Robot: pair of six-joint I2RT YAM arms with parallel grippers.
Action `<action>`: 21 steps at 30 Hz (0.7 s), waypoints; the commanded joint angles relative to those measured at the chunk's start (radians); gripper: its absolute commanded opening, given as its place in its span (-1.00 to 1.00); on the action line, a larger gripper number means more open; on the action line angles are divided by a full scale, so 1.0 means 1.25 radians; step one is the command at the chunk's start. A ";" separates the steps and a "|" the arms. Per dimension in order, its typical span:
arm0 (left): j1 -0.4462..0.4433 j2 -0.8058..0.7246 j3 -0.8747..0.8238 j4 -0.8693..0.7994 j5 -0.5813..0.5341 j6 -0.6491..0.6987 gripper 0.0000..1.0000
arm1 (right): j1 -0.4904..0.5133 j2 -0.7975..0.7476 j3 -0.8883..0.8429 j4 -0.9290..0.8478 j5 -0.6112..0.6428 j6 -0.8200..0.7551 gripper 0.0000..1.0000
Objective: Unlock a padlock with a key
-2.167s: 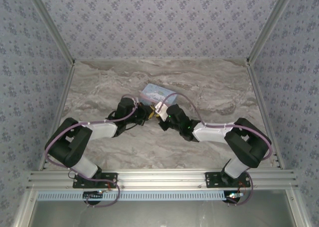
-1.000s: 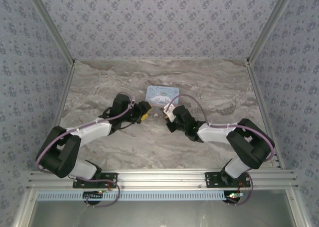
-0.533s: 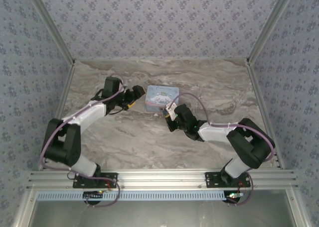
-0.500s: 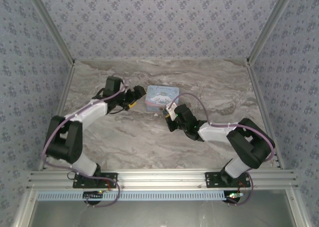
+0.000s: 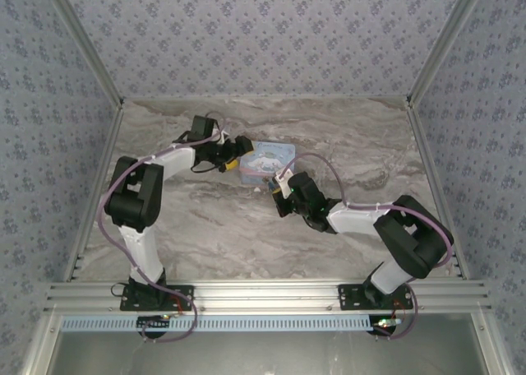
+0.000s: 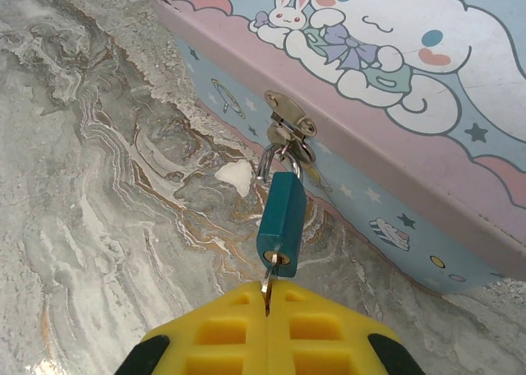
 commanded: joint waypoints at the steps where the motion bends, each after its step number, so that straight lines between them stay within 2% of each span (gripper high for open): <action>1: 0.006 0.028 0.034 -0.030 0.025 0.030 0.73 | -0.006 -0.008 -0.005 -0.004 0.012 0.016 -1.00; 13: 0.005 0.052 0.002 -0.067 -0.006 0.071 0.54 | -0.008 0.002 0.009 -0.031 -0.001 0.019 -1.00; 21: -0.014 -0.009 -0.130 0.027 -0.047 0.006 0.49 | -0.054 -0.002 -0.011 -0.014 -0.092 0.042 -1.00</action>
